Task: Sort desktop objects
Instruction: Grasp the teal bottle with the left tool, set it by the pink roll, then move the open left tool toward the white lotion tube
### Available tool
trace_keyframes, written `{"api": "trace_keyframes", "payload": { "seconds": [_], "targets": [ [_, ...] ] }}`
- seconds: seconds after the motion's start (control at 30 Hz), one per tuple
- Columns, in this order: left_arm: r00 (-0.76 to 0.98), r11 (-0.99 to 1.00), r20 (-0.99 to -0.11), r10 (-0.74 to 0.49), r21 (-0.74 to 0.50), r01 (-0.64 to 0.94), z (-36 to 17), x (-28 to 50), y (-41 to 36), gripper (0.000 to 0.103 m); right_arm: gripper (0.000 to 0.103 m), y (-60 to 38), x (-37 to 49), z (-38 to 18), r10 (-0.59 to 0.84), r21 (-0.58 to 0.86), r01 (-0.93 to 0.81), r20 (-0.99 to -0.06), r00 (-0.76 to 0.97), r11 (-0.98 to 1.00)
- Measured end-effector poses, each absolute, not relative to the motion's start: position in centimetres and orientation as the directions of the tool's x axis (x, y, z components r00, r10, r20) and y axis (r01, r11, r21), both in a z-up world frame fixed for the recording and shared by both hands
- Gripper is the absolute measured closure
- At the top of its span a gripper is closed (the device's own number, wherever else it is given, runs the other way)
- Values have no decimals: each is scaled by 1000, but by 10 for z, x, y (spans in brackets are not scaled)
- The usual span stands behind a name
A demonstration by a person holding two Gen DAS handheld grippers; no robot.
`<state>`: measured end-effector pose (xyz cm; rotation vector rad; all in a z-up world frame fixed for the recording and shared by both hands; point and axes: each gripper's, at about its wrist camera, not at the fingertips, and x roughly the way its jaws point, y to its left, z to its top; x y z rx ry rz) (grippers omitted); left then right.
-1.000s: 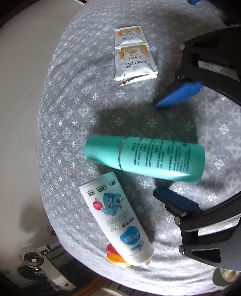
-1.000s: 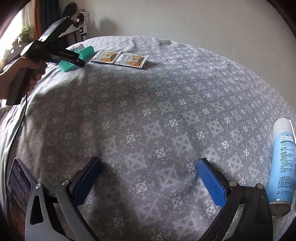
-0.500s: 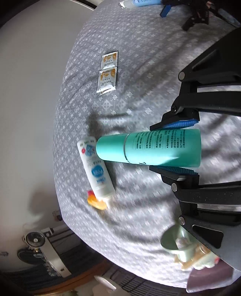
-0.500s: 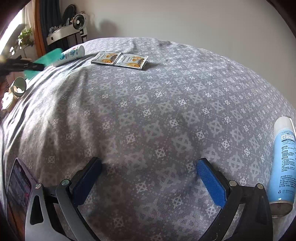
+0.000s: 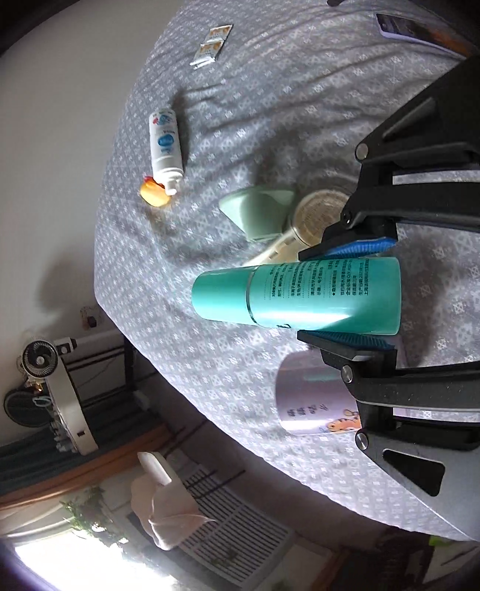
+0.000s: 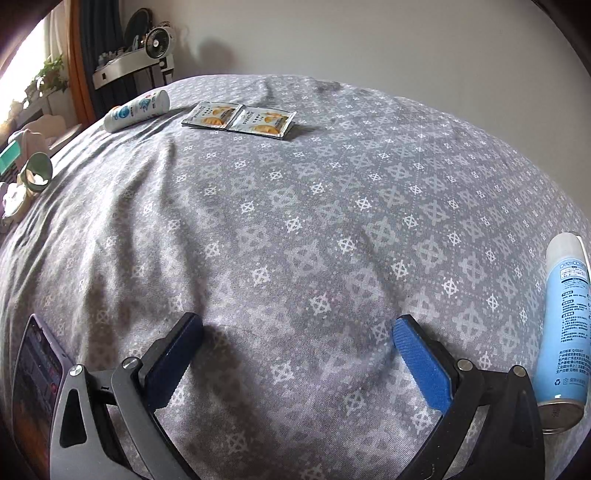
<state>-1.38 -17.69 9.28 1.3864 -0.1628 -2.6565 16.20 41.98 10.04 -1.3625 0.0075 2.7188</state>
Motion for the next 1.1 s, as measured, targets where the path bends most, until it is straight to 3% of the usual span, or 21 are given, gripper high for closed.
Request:
{"api": "trace_keyframes", "payload": {
  "seconds": [0.17, 0.2, 0.27, 0.33, 0.43, 0.5, 0.63, 0.93, 1.03, 1.1],
  "targets": [
    [-501, -966, -826, -259, 220, 135, 77, -12, -183, 66, 0, 420, 161, 101, 86, -39, -92, -799, -595, -995],
    [-505, -958, -814, -285, 248, 142, 81, -11, -181, 62, 0, 420, 161, 101, 86, -39, -92, -799, -595, -995],
    [-544, -940, -768, -338, 303, 156, 98, -7, -177, 20, 0, 420, 161, 101, 85, -37, -91, -799, -596, -995],
    [-625, -931, -695, -355, 325, 167, 125, 4, -172, 17, 0, 420, 162, 101, 84, -36, -91, -798, -596, -995],
    [-704, -957, -666, -248, 281, 71, 159, 8, -153, 15, 0, 419, 161, 102, 83, -36, -91, -798, -597, -995],
    [-729, -965, -664, -163, 260, -21, 171, 1, -132, 1, 0, 419, 161, 101, 84, -36, -91, -798, -597, -995],
    [-737, -947, -674, -47, 266, -183, 166, -32, -78, 0, 0, 419, 161, 101, 84, -36, -91, -798, -597, -995],
    [-669, -769, -743, 31, 410, -491, 114, -132, 26, 0, 0, 419, 161, 101, 83, -36, -91, -797, -598, -995],
    [-598, -761, -799, 65, 348, -547, 95, -172, 39, 0, 0, 420, 161, 100, 82, -34, -91, -798, -598, -995],
    [-457, -795, -876, 151, 167, -583, 78, -198, 40, 1, 0, 420, 161, 100, 82, -34, -91, -797, -599, -995]
  ]
}}
